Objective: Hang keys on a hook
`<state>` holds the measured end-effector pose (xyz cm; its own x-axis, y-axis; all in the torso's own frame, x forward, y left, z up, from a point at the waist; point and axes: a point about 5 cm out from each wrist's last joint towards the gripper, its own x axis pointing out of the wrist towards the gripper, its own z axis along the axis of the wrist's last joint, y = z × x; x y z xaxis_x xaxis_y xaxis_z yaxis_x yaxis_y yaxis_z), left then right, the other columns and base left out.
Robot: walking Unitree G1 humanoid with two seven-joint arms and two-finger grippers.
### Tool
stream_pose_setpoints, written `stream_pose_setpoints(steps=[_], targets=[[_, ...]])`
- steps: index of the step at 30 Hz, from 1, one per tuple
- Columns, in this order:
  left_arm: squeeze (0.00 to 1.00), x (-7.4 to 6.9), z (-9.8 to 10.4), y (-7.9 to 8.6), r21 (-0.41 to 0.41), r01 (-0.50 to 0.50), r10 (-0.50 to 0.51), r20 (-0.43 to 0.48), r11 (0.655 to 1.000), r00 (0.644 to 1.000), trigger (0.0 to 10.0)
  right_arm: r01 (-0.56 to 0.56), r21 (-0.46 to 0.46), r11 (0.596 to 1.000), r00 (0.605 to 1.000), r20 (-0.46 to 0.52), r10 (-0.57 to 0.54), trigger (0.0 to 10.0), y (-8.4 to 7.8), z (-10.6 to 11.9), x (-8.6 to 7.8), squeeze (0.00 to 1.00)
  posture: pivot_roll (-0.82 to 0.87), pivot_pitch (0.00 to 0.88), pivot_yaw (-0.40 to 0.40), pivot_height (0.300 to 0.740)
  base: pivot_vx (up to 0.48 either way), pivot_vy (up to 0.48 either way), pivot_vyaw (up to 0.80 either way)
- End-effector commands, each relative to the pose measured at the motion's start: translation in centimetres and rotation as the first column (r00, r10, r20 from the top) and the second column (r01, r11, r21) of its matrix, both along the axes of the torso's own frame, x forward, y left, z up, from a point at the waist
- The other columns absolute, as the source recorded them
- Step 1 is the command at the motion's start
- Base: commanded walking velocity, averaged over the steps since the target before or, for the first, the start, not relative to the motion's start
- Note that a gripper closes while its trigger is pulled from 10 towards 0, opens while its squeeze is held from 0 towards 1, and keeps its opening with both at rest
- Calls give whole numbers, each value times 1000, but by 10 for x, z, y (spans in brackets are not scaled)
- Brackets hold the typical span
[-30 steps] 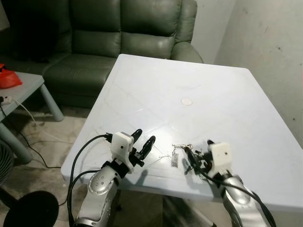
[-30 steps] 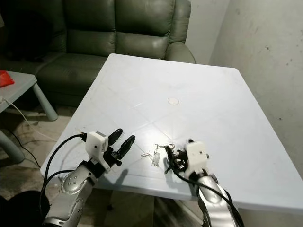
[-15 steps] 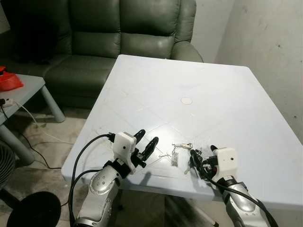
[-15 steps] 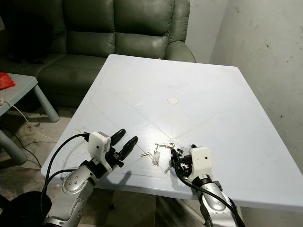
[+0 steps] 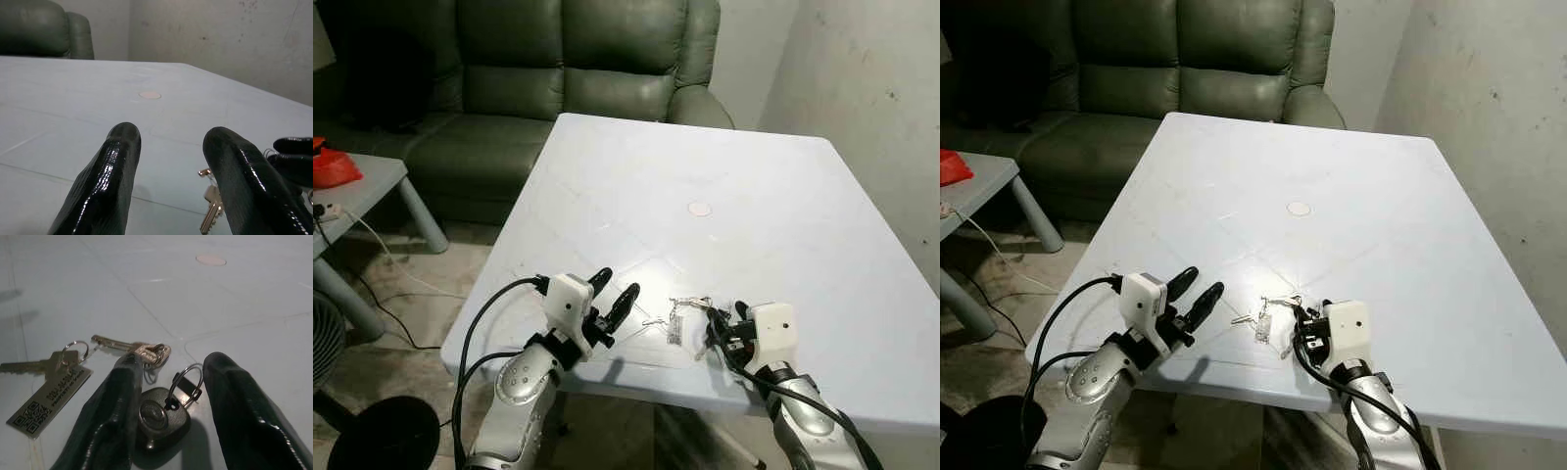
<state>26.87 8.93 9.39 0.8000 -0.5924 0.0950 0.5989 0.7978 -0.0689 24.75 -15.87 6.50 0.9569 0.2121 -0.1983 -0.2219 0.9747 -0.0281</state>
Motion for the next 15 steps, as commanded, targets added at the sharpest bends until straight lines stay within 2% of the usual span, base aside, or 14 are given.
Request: stream_pose_setpoints(steps=[1, 8, 15], targets=[[0, -1, 3, -1, 8, 3, -3, 10, 1000, 1000, 10000, 6, -14, 1000, 1000, -5, -6, 0, 2, 1, 0, 0, -87, 0, -46, 740, 0, 0, 0], [0, -1, 4, -1, 5, 1, -1, 12, 1000, 1000, 10000, 18, -41, 999, 999, -43, -20, 0, 3, -3, -2, 0, -83, 0, -48, 740, 0, 0, 0], [0, -1, 5, -1, 3, -5, 5, 12, 1000, 1000, 10000, 40, -70, 997, 998, -40, -43, 0, 1, -3, -2, 0, -81, 0, -52, 740, 0, 0, 0]])
